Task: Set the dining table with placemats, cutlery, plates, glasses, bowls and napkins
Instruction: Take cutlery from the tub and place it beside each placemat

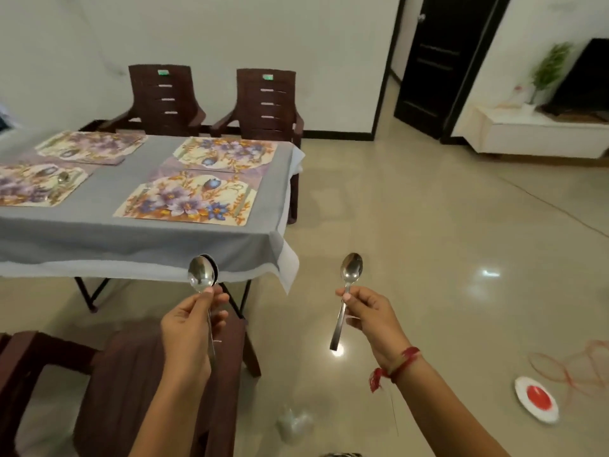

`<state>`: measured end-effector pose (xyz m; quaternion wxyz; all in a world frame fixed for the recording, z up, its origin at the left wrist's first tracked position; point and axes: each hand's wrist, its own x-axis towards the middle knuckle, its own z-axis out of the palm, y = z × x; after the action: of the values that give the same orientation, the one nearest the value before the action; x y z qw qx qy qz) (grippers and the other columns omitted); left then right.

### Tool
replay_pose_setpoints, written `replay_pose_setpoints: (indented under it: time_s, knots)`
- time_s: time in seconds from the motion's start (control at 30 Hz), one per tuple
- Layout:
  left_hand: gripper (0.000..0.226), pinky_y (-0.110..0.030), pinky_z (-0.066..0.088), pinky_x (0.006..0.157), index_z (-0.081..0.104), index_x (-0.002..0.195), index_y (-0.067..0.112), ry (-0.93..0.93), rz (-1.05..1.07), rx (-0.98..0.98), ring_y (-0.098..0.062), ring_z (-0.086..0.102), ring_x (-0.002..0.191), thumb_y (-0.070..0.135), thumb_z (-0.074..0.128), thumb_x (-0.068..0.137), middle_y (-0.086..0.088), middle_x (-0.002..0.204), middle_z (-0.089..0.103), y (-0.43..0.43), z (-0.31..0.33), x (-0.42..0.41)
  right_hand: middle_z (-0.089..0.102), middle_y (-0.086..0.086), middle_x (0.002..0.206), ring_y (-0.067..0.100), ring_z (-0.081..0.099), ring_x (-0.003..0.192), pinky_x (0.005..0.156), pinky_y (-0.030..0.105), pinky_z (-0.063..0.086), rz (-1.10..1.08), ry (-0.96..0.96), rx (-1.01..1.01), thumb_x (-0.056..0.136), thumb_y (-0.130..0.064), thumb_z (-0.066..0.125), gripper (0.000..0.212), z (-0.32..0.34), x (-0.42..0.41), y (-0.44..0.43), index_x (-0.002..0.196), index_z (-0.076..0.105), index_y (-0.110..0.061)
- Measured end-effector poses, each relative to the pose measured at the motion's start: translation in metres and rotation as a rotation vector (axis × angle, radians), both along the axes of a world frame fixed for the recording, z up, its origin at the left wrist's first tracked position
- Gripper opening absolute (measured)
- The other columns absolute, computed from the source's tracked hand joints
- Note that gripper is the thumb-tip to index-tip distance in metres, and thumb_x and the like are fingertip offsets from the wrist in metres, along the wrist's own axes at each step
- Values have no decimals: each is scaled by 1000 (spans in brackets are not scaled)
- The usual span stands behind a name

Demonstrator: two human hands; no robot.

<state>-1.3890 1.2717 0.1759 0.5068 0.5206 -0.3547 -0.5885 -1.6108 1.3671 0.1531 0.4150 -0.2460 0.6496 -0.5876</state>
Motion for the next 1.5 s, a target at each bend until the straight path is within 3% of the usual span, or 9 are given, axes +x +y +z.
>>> replay_pose_setpoints:
  time_s: [0.17,0.43,0.67,0.83,1.0,1.13,1.33,1.43,1.5]
  knots:
    - [16,-13,48,49,70,87,13,-36,60,5,-3,57,52,14,56,95,3,70,71,-60,-3,-49,68,-3,98,12,53,75,66,22,47,80,4,25,94,-6,53,19,2,-56,-87,83,66,-15]
    - [16,-14,48,49,70,86,12,-94,218,50,-7,56,54,15,57,95,2,71,71,-144,-20,-108,61,3,77,12,57,69,60,23,49,272,-114,70,89,-4,61,6,-15,-120,-233,92,59,-9]
    - [18,-15,45,48,70,87,8,-115,419,99,-5,54,50,15,55,96,-3,77,70,-223,-19,-171,63,8,90,16,63,77,68,29,53,530,-151,148,86,-7,66,35,-18,-179,-358,117,50,-13]
    - [18,-14,44,45,70,87,8,-154,506,103,-4,54,48,14,55,96,1,72,71,-253,-15,-186,65,12,86,19,63,74,71,30,54,631,-215,206,85,-4,64,40,-26,-191,-415,121,47,-9]
    - [18,-13,43,43,69,86,8,-184,583,118,-3,52,45,13,55,96,-2,75,70,-277,-12,-190,62,13,91,16,61,73,64,20,55,605,-302,203,85,2,65,27,-29,-184,-457,110,56,-4]
    - [18,-14,43,44,70,86,10,-193,589,115,-3,53,46,14,55,96,-3,76,69,-297,-11,-189,62,11,85,15,60,71,61,17,55,535,-354,233,83,4,67,32,-33,-176,-482,114,57,2]
    - [20,-16,44,46,70,84,10,-235,506,145,-6,54,49,14,54,96,1,73,71,-354,-12,-158,63,15,97,17,63,73,64,21,57,376,-419,288,80,5,69,47,-51,-136,-526,114,42,-13]
    - [21,-16,44,47,70,82,13,-256,458,175,-8,54,51,14,55,96,4,67,71,-383,-18,-136,65,14,87,16,62,64,55,18,55,320,-396,322,79,6,70,38,-68,-102,-548,113,52,-1]
    - [22,-15,44,46,70,82,13,-265,417,210,-7,55,49,12,54,96,4,65,70,-403,-25,-120,64,15,84,17,61,62,53,19,54,266,-377,351,79,7,69,20,-80,-78,-563,96,60,1]
